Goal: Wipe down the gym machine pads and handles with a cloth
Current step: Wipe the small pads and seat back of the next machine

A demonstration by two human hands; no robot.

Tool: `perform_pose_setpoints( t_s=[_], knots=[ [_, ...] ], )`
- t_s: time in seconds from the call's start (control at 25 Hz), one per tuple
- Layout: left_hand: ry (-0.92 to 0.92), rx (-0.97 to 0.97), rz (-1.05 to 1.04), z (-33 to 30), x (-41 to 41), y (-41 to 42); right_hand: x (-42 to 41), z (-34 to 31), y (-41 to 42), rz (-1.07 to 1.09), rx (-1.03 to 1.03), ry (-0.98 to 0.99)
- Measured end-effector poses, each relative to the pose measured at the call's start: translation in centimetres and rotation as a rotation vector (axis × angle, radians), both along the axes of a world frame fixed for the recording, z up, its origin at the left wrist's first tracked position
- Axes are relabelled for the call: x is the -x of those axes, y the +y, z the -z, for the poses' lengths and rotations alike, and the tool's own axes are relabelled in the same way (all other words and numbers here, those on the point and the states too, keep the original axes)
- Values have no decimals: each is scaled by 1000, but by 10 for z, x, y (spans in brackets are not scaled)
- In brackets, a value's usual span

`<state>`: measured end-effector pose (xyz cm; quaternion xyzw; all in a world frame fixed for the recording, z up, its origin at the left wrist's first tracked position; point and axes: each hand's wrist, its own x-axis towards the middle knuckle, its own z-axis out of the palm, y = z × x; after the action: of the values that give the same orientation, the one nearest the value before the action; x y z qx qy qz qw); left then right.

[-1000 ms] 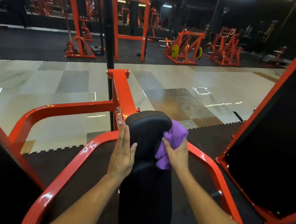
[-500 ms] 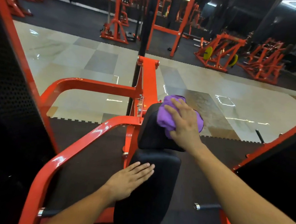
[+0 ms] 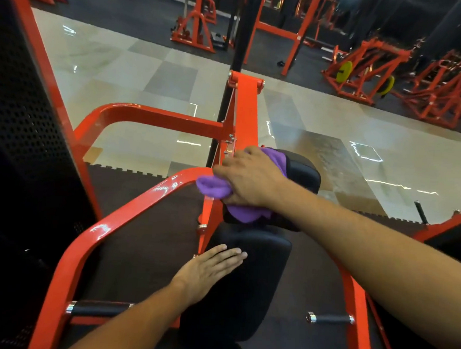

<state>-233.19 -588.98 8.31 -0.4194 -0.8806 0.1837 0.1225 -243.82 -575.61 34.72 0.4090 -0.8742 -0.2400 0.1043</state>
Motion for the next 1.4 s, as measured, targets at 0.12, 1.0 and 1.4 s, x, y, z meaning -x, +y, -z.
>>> perform_pose_setpoints(
  t_s=[0.12, 1.0, 1.4],
  knots=[
    [-15, 85, 4, -11, -3, 1, -2, 16, -32, 110, -125, -57],
    [460, -235, 334, -217, 115, 19, -120, 159, 129, 833, 1758, -9],
    [397, -147, 524, -212, 133, 39, -121, 225, -6, 885, 1390, 86]
  ],
)
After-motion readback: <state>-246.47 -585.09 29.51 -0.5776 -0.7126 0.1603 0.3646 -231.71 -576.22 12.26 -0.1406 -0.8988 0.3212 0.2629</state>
